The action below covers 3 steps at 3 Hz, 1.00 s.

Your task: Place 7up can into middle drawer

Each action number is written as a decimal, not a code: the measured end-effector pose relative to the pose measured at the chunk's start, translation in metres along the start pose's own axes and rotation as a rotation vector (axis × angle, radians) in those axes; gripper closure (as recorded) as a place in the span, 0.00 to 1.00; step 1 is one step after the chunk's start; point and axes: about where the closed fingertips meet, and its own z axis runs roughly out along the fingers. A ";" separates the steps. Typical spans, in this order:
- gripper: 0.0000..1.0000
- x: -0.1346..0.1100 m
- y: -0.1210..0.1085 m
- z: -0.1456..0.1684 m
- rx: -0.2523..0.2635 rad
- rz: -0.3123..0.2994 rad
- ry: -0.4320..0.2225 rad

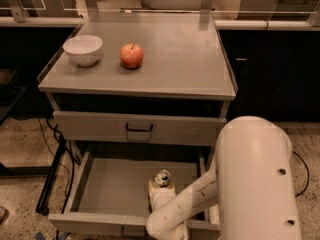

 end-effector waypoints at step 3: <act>0.93 0.015 0.007 0.004 0.021 -0.034 0.005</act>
Offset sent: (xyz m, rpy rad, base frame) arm -0.0072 0.0109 -0.0140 -0.0454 0.0057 0.0063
